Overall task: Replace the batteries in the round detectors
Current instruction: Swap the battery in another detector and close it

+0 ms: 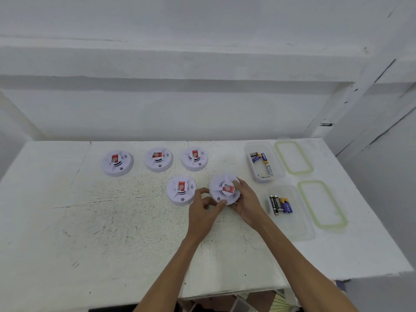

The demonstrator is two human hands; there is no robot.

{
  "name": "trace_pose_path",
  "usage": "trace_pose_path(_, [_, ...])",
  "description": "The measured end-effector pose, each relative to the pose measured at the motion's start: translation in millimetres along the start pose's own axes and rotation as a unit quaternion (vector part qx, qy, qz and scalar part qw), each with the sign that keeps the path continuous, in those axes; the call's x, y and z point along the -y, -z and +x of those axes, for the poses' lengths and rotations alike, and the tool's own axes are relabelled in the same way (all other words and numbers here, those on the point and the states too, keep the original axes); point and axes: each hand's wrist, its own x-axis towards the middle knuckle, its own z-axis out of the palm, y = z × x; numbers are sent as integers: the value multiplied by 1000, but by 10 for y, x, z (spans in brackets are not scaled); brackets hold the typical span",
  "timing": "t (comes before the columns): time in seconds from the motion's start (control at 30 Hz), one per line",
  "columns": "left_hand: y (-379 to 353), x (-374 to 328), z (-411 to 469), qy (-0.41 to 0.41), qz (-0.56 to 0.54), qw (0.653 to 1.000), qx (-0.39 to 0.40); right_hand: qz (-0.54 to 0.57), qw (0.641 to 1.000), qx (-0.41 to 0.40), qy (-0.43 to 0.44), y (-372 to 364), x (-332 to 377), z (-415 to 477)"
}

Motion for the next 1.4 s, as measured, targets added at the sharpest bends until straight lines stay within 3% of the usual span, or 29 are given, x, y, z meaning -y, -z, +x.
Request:
trace_pose_path(0.17, [-6,10,23,3,10,1000,-6,28,999,-37,0,-53,-27,-25])
trace_pose_path(0.4, [26,4,58,-41,47,998,21,98,994,40,-34,-28,-25,-8])
trace_pose_path(0.63, [52,-74,110,-34,67,997,22,57,998,25,18,10,-87,-9])
trace_pose_path(0.8, [233,-16,238,13,74,995,71,1,999,1,50,-62,-97,-21])
trace_pose_path(1.17, [167,-83,364,38,64,989,129,-50,997,-24,54,-107,-98,40])
trace_pose_path(1.4, [137,-122,346,31,67,989,127,-50,996,-40,69,-136,-117,20])
